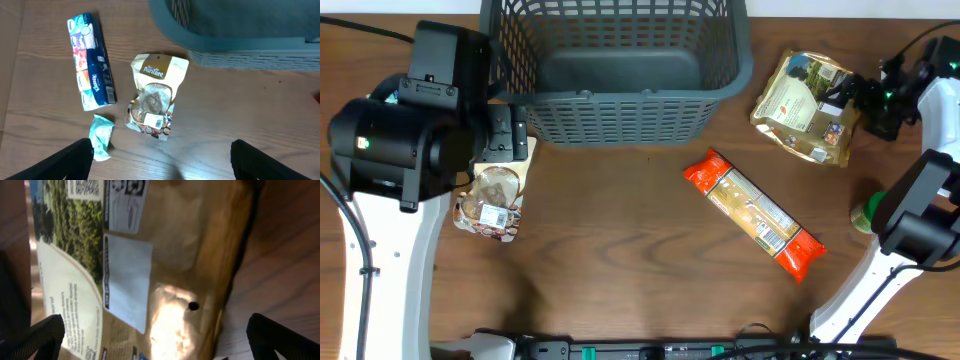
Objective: Pack container
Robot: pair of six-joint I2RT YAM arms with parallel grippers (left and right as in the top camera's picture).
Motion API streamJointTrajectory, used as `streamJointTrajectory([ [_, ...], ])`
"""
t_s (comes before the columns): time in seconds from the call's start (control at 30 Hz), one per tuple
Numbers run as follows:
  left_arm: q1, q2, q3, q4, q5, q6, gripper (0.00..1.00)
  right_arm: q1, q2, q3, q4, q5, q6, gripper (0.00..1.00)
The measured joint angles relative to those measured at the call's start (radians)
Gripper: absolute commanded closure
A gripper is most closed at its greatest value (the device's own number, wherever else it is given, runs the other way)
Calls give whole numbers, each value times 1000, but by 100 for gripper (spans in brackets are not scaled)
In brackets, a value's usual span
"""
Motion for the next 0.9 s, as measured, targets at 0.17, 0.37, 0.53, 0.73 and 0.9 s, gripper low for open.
streamJointTrajectory([
  [0.17, 0, 0, 0, 0, 0, 0, 12, 0, 0, -47, 58, 10, -1, 1],
  [0.37, 0, 0, 0, 0, 0, 0, 12, 0, 0, -158, 159, 15, 0, 1],
  [0.53, 0, 0, 0, 0, 0, 0, 12, 0, -1, -192, 201, -10, -2, 23],
  [0.73, 0, 0, 0, -5, 0, 0, 12, 18, -10, -204, 219, -56, 0, 73],
  [0.9, 0, 0, 0, -18, 0, 0, 12, 27, -25, -205, 222, -63, -3, 99],
])
